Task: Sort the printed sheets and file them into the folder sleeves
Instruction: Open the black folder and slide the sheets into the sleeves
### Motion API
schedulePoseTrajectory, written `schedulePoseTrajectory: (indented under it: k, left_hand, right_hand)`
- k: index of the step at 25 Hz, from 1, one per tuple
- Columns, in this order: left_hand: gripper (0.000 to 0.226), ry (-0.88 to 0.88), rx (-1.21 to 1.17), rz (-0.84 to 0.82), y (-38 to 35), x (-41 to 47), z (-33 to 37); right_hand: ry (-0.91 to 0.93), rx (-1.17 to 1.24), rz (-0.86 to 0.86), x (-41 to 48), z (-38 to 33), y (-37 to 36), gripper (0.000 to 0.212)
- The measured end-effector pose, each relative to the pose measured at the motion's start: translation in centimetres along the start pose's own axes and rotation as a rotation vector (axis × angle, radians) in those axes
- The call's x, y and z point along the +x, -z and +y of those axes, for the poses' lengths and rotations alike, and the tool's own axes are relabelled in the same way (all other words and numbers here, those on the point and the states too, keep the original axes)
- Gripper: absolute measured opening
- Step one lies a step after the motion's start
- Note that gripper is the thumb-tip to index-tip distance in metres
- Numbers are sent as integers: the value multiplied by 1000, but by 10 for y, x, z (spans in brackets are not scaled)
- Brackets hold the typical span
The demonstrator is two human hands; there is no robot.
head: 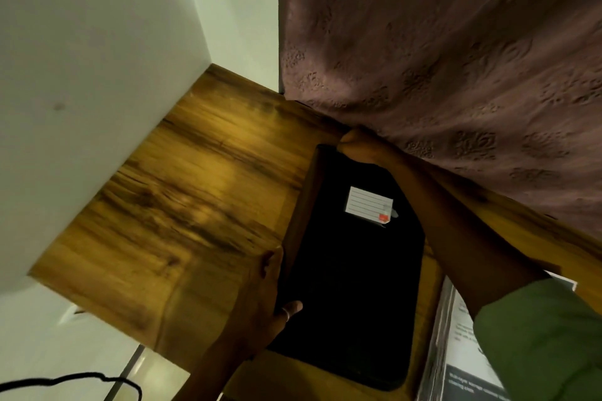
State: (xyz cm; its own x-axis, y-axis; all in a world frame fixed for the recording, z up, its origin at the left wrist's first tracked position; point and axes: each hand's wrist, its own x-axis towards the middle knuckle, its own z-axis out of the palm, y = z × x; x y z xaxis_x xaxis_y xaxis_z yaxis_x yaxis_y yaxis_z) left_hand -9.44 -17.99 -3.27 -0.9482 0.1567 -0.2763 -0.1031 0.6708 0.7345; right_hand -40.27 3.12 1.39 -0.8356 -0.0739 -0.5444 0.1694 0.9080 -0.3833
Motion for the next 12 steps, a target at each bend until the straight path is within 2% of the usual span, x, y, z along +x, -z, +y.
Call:
schedulePoseTrajectory:
  k: [2,6,12]
  left_hand:
    - [106,1,-1,2,-1,1,-1]
    - [106,10,-12,-9,-1,1,-2]
    - [108,-5,17,8,-5,5,-9]
  right_hand:
    - [122,-41,-29,-1,-12,3,24]
    - [259,-201,-28,-2,-29,-3,27]
    - [321,-181,55,-9,-27,-10,26]
